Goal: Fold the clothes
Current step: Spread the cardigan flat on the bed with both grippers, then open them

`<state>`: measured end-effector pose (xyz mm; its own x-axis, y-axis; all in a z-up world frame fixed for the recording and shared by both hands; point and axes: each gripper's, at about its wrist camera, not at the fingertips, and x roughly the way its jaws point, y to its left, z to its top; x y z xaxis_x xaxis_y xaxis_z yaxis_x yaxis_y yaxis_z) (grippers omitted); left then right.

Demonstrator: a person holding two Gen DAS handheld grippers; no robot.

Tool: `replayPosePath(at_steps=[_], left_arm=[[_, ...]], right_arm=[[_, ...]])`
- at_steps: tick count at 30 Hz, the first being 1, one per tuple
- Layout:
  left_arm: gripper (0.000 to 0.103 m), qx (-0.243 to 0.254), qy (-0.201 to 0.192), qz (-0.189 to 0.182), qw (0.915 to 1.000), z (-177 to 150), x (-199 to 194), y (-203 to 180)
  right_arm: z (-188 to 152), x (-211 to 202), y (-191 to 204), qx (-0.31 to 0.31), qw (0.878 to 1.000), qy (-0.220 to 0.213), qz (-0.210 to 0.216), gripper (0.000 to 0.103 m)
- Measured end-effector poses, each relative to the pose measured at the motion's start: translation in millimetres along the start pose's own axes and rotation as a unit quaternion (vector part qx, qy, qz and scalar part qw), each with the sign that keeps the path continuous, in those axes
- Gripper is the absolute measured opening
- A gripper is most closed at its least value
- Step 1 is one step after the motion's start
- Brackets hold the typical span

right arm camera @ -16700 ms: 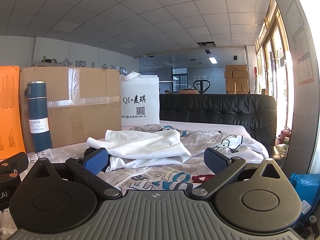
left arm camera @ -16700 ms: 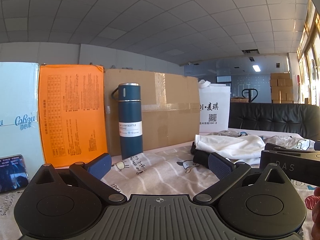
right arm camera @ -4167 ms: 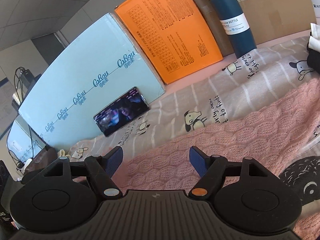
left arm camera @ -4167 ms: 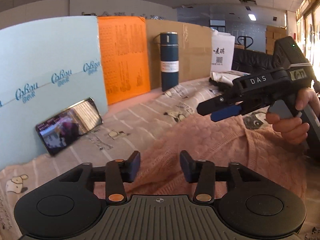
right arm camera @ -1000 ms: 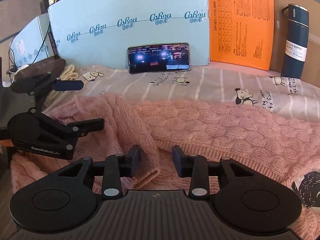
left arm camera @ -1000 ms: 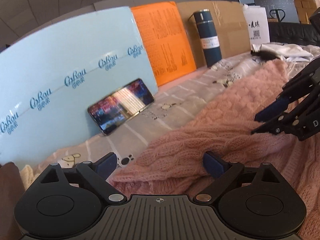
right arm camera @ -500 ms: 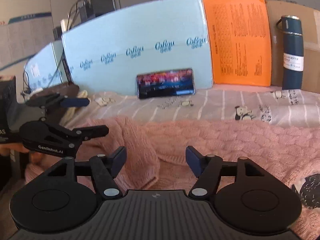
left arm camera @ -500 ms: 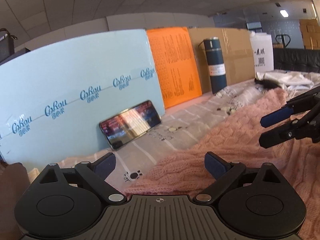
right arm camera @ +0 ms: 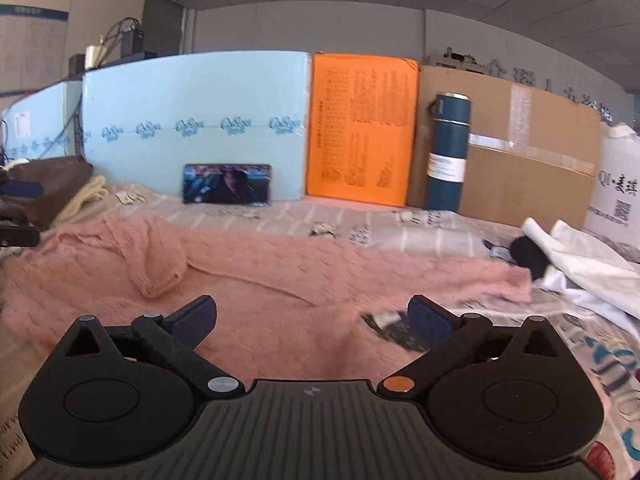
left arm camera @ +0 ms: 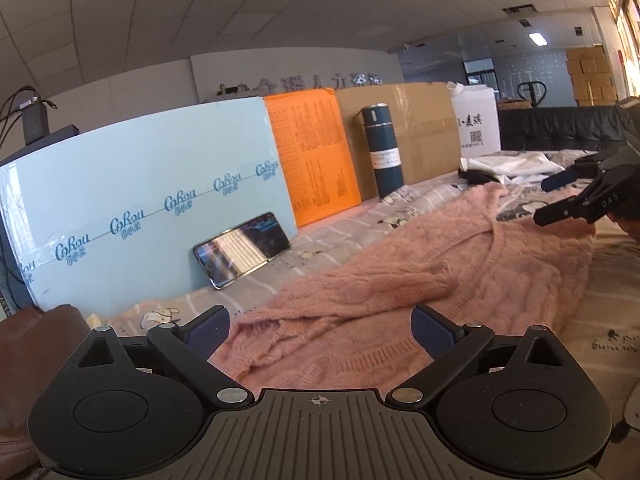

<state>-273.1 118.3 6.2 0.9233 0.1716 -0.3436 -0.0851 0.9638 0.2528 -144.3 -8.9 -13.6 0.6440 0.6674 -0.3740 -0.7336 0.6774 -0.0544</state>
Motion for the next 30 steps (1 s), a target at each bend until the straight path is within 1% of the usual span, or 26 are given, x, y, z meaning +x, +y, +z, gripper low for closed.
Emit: replayPosePath(at_steps=[4,8,11,12,14,16,19,22,26,30], left_arm=[[0.099,0.047,0.026,-0.045,0.9975,-1.9,-9.0,-18.7],[0.099,0.094,0.046,-0.081,0.9912,-6.4,-17.8,-38.2],[0.099,0.12,0.07,-0.092,0.9861,-11.5,-20.0,-49.1],[0.099,0.129,0.078,-0.092,0.9842,-13.1,-19.7,-52.7],[0.099,0.153,0.094,-0.07,0.9813,-16.2,-13.8,-59.2],[0.099,0.163,0.091,-0.041,0.9816,-18.6,-8.4,-61.7],[0.099,0.168,0.084,-0.013,0.9822,-19.7,1.4,-60.2],[0.099,0.186,0.069,-0.006,0.9802,-20.1,5.4,-64.1],[0.099,0.205,0.053,0.0,0.9773,-18.4,11.4,-68.7],[0.097,0.212,0.041,-0.008,0.9765,-15.3,20.4,-72.4]], right_arm=[[-14.9,-20.5,-10.2,-0.014,0.999,0.022,-0.032,0.103],[-26.1,-41.6,-13.0,-0.037,0.998,0.035,-0.038,0.103],[-32.6,-52.7,-13.8,-0.06,0.996,0.053,-0.04,0.103],[-34.7,-55.0,-13.5,-0.071,0.995,0.059,-0.038,0.103],[-38.6,-57.7,-11.0,-0.1,0.992,0.071,-0.033,0.103],[-40.9,-57.8,-7.2,-0.128,0.988,0.079,-0.031,0.103],[-41.5,-52.6,-1.6,-0.16,0.983,0.089,-0.016,0.103],[-39.7,-42.8,4.7,-0.187,0.978,0.091,0.001,0.103],[-34.0,-27.7,14.3,-0.213,0.974,0.081,0.021,0.103],[-28.7,-10.7,27.3,-0.217,0.973,0.063,0.053,0.103]])
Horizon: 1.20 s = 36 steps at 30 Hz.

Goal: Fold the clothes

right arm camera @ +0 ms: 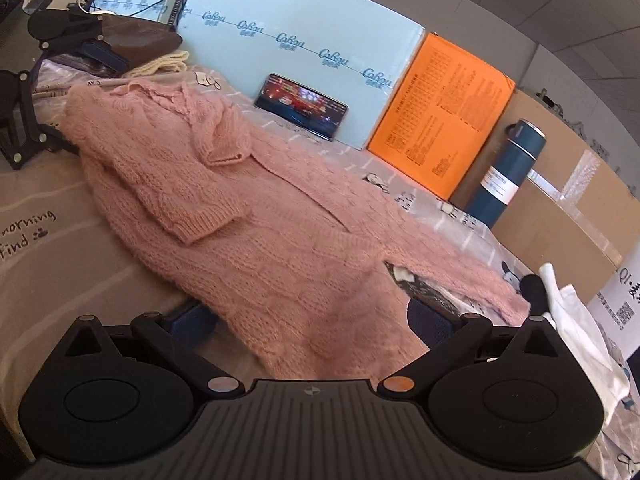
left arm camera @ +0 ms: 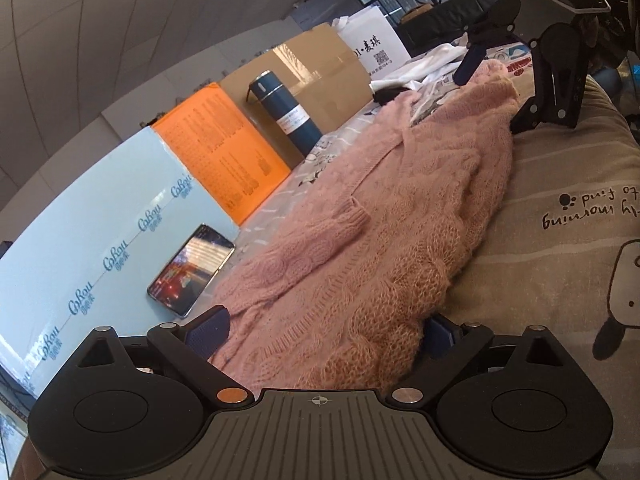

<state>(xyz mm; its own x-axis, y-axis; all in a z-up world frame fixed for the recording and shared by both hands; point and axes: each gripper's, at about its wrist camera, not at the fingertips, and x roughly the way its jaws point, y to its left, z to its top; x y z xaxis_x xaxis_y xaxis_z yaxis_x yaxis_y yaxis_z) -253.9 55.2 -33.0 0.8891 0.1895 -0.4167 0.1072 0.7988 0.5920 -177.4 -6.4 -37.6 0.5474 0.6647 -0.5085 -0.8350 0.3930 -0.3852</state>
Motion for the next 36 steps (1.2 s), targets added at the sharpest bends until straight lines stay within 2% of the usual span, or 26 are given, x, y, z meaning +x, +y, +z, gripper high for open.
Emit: replayPosePath(at_steps=[1,6,9,10,11,12,13,14,15,16,17,20,22,27,28,29,31,32,33,34,35,36], left_arm=[[0.093,0.0,-0.003,-0.003,1.0,0.6,1.5,0.3],[0.09,-0.007,-0.01,-0.007,0.9999,-1.6,3.2,4.3],[0.073,-0.018,-0.009,-0.018,0.9996,-4.0,4.5,8.0],[0.061,-0.021,-0.008,-0.024,0.9994,-4.4,5.9,9.7],[0.047,-0.026,-0.008,-0.031,0.9991,-4.6,7.0,11.7],[0.041,-0.034,-0.009,-0.04,0.9986,-4.7,7.3,14.6],[0.034,-0.042,-0.012,-0.047,0.9979,-4.7,7.4,17.5],[0.029,-0.048,-0.016,-0.049,0.9975,-4.4,7.0,20.3],[0.027,-0.052,-0.02,-0.049,0.9973,-3.7,6.9,23.4],[0.026,-0.056,-0.024,-0.048,0.997,-3.1,7.0,26.8],[0.026,-0.059,-0.028,-0.044,0.9969,-2.4,8.0,31.0],[0.026,-0.078,-0.04,-0.032,0.9956,-1.4,13.6,48.6],[0.026,-0.094,-0.037,-0.034,0.9943,-1.8,20.1,63.3],[0.033,-0.151,-0.019,-0.057,0.9867,-6.7,41.0,93.1],[0.042,-0.163,-0.015,-0.057,0.9848,-7.5,45.9,97.1],[0.057,-0.176,-0.018,-0.048,0.9831,-7.4,49.6,99.8],[0.074,-0.208,-0.025,-0.03,0.9773,-6.6,56.8,105.7],[0.078,-0.218,-0.025,-0.015,0.9755,-6.0,61.0,106.8],[0.079,-0.224,-0.018,0.004,0.9744,-5.3,66.3,107.1],[0.079,-0.219,0.002,0.028,0.9754,-5.1,73.9,105.5],[0.079,-0.209,0.018,0.043,0.9768,-7.1,80.7,103.6],[0.079,-0.203,0.031,0.054,0.9772,-9.6,86.9,101.9]], right_arm=[[3.0,3.1,2.9,-0.002,1.0,-0.007,0.005,0.103],[6.7,6.8,-3.0,0.002,1.0,-0.02,0.017,0.102],[-3.2,3.2,-24.6,0.039,0.999,-0.001,-0.02,0.1],[-6.2,0.5,-32.3,0.057,0.998,0.0,-0.021,0.096],[-9.3,-2.2,-40.1,0.076,0.997,0.0,-0.022,0.088],[-12.3,-5.0,-47.8,0.094,0.995,0.0,-0.022,0.082],[-12.7,-8.3,-52.8,0.105,0.994,-0.007,-0.013,0.07],[-11.8,-11.7,-56.6,0.113,0.993,-0.019,0.001,0.053],[-9.9,-14.9,-59.6,0.117,0.992,-0.033,0.019,0.044],[-6.3,-15.5,-62.3,0.116,0.992,-0.043,0.031,0.028],[-0.8,-14.7,-66.2,0.112,0.992,-0.055,0.034,0.02],[20.9,-7.3,-80.2,0.104,0.99,-0.089,0.035,0.012],[38.7,6.8,-93.5,0.092,0.99,-0.097,0.038,0.012],[64.8,58.3,-112.6,0.066,0.994,-0.068,0.062,0.012],[65.9,68.5,-115.3,0.067,0.994,-0.059,0.067,0.012],[67.0,78.7,-117.9,0.067,0.994,-0.05,0.072,0.012],[65.5,96.3,-120.9,0.068,0.994,-0.031,0.076,0.013],[64.2,103.7,-122.0,0.069,0.995,-0.022,0.075,0.017],[62.7,109.3,-123.7,0.071,0.995,-0.016,0.073,0.02],[61.1,111.7,-127.5,0.077,0.995,-0.014,0.068,0.033],[59.6,114.1,-131.2,0.082,0.994,-0.012,0.064,0.04],[58.0,116.4,-135.1,0.088,0.994,-0.01,0.06,0.04]])
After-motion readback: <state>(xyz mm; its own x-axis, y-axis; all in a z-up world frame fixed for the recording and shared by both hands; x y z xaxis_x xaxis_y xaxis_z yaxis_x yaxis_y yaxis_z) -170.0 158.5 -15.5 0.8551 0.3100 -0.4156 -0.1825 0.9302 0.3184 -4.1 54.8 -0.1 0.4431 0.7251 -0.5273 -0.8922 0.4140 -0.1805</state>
